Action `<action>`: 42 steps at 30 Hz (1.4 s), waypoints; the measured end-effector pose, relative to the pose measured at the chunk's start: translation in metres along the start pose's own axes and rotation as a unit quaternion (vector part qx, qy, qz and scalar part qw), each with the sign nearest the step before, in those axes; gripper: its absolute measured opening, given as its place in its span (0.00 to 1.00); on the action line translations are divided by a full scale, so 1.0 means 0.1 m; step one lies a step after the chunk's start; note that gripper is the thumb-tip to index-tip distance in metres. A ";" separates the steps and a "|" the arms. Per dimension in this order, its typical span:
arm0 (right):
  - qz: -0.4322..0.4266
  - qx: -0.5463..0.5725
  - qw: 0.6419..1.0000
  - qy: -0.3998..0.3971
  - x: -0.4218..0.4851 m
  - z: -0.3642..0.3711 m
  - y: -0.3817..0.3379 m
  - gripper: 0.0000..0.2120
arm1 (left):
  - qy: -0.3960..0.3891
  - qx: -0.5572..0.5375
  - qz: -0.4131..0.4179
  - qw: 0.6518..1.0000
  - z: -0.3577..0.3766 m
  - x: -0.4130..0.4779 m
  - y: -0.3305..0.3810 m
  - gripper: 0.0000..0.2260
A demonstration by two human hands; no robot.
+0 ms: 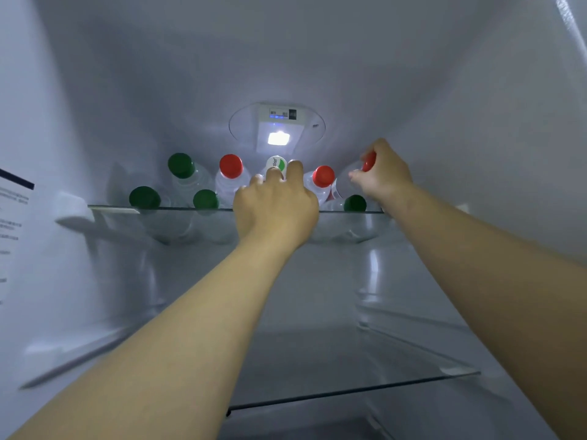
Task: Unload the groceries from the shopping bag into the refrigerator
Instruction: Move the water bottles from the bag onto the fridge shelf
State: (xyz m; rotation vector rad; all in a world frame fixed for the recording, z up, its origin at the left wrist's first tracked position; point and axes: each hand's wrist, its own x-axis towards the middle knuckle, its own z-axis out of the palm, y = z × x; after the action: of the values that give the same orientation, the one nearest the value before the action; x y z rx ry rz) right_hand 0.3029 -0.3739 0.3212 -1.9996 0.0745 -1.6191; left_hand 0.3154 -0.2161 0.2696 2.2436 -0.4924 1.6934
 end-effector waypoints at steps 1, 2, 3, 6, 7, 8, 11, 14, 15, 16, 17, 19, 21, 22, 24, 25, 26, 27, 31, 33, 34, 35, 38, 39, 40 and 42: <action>-0.004 -0.010 1.000 -0.007 0.03 0.00 0.01 0.11 | 0.002 -0.001 -0.002 1.000 0.00 0.00 0.00 0.20; -0.005 -0.024 1.000 -0.013 0.07 0.01 0.02 0.11 | 0.004 0.001 -0.003 1.000 0.00 -0.01 0.00 0.20; -0.001 -0.036 0.999 -0.018 0.11 0.04 0.03 0.10 | 0.008 0.007 -0.002 1.000 0.00 -0.01 -0.01 0.21; 0.034 -0.036 0.998 -0.036 0.22 0.10 0.09 0.11 | 0.014 0.020 0.004 1.000 0.01 -0.03 -0.01 0.21; 0.043 -0.028 0.998 -0.046 0.23 0.11 0.10 0.11 | 0.013 0.021 0.006 1.000 0.02 -0.03 -0.01 0.21; 0.047 -0.029 0.997 -0.056 0.25 0.12 0.12 0.11 | 0.014 0.023 0.009 1.000 0.02 -0.03 0.00 0.21; 0.053 -0.081 0.991 -0.092 0.28 0.16 0.14 0.12 | 0.015 0.029 0.008 0.999 0.02 -0.02 -0.01 0.21; 0.064 -0.113 0.983 -0.128 0.31 0.19 0.15 0.15 | 0.016 0.036 0.010 0.999 0.02 -0.03 -0.01 0.20; 0.064 -0.121 0.981 -0.138 0.32 0.20 0.15 0.16 | 0.016 0.037 0.012 0.999 0.02 -0.03 -0.01 0.20; 0.062 -0.127 0.979 -0.147 0.32 0.20 0.15 0.17 | 0.015 0.035 0.013 0.999 0.02 -0.03 -0.01 0.20; 0.060 -0.132 0.977 -0.155 0.32 0.21 0.15 0.17 | 0.013 0.032 0.013 0.999 0.02 -0.03 -0.01 0.19; 0.058 -0.136 0.975 -0.163 0.33 0.21 0.16 0.17 | 0.011 0.028 0.013 0.999 0.02 -0.03 -0.01 0.19; 0.060 -0.131 0.976 -0.162 0.33 0.20 0.16 0.16 | 0.013 0.030 0.013 0.999 0.02 -0.03 -0.02 0.18; 0.062 -0.127 0.977 -0.161 0.34 0.20 0.17 0.16 | 0.012 0.031 0.013 0.999 0.02 -0.03 -0.01 0.18; 0.060 -0.128 0.977 -0.161 0.33 0.20 0.17 0.17 | 0.007 0.031 0.011 0.999 0.01 -0.03 -0.01 0.18; 0.058 -0.132 0.976 -0.162 0.31 0.20 0.16 0.18 | 0.004 0.030 0.010 0.999 0.00 -0.04 0.00 0.18; 0.059 -0.129 0.977 -0.162 0.30 0.20 0.16 0.20 | 0.001 0.030 0.008 1.000 0.00 -0.04 0.00 0.18; 0.062 -0.120 0.978 -0.162 0.29 0.20 0.15 0.22 | -0.001 0.030 0.007 1.000 0.00 -0.04 0.00 0.18; 0.059 -0.107 0.985 -0.123 0.23 0.15 0.08 0.28 | -0.009 0.028 0.005 1.000 -0.01 -0.03 -0.01 0.18; 0.019 -0.128 0.990 -0.059 0.16 0.07 0.01 0.25 | -0.010 0.028 0.007 1.000 -0.02 -0.04 -0.01 0.18; -0.006 -0.129 0.991 -0.021 0.11 0.02 -0.02 0.23 | -0.010 0.031 0.008 0.999 -0.02 -0.06 -0.01 0.18; -0.030 -0.126 0.991 0.015 0.06 -0.02 -0.06 0.22 | -0.007 0.035 0.008 0.999 -0.03 -0.07 -0.01 0.19; -0.064 -0.115 0.988 0.076 -0.14 -0.12 -0.13 0.19 | 0.010 0.026 0.015 0.999 -0.07 -0.09 -0.02 0.19; -0.071 -0.111 0.988 0.077 -0.22 -0.15 -0.14 0.18 | 0.017 0.001 0.015 1.000 -0.09 -0.10 -0.03 0.18; -0.079 -0.100 0.989 0.079 -0.31 -0.17 -0.15 0.19 | 0.026 -0.036 0.014 0.999 -0.11 -0.12 -0.03 0.18; -0.084 -0.054 0.991 0.094 -0.51 -0.22 -0.18 0.19 | 0.054 -0.130 0.009 0.990 -0.15 -0.21 -0.01 0.18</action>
State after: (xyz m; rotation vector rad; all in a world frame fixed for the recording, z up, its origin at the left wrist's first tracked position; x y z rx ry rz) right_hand 0.2637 -0.3483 0.2868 -1.9724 0.0655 -1.9460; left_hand 0.2978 -0.2069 0.2530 1.9576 -0.6666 1.6428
